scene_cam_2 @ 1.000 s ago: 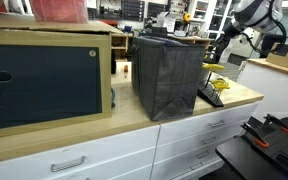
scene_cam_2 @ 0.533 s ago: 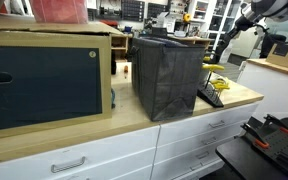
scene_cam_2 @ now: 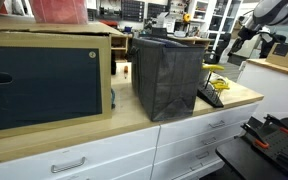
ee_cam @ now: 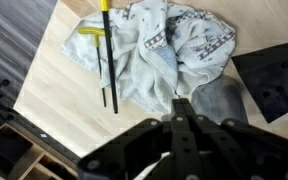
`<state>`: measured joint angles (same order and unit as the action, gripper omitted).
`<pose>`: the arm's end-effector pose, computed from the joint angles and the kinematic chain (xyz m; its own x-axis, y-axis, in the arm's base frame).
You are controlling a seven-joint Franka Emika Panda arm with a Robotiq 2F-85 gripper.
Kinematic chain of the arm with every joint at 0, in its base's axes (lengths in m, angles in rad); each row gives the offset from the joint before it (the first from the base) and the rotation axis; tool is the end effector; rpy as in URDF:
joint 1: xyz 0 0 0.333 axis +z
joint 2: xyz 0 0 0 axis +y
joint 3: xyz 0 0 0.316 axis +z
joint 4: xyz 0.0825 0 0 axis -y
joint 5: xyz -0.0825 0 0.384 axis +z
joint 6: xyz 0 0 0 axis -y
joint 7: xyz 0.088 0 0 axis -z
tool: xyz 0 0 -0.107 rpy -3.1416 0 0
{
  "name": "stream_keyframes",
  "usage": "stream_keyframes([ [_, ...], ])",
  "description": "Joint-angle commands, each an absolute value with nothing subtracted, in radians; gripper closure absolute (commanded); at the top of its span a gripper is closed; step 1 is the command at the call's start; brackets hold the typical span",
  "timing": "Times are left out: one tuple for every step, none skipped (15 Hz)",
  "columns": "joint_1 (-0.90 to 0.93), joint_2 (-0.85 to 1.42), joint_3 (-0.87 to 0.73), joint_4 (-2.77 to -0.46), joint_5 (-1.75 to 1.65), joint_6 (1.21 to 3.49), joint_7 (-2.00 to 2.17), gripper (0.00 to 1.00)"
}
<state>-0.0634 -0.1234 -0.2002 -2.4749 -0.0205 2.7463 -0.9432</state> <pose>0.4793 -0.1289 0.3790 0.7238 0.6496 0.2327 0.5803 -0.7556 0.3038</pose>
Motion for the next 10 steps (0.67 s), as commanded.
stream_keyframes([
  [-0.048,0.027,-0.145,-2.391,-0.036,2.745,-0.87,1.0],
  [-0.046,0.069,-0.125,-2.371,-0.045,2.744,-0.842,1.0],
  [-0.046,0.105,-0.108,-2.352,-0.05,2.746,-0.822,1.0],
  [-0.046,0.145,-0.092,-2.329,-0.059,2.745,-0.797,1.0],
  [-0.043,0.185,-0.077,-2.302,-0.069,2.741,-0.768,1.0],
  [-0.044,0.219,-0.062,-2.279,-0.07,2.739,-0.75,1.0],
  [-0.044,0.252,-0.05,-2.251,-0.078,2.73,-0.724,1.0],
  [-0.05,0.278,-0.04,-2.231,-0.079,2.734,-0.712,1.0],
  [-0.055,0.299,-0.03,-2.213,-0.073,2.742,-0.701,1.0],
  [-0.06,0.307,-0.023,-2.197,-0.069,2.747,-0.695,1.0],
])
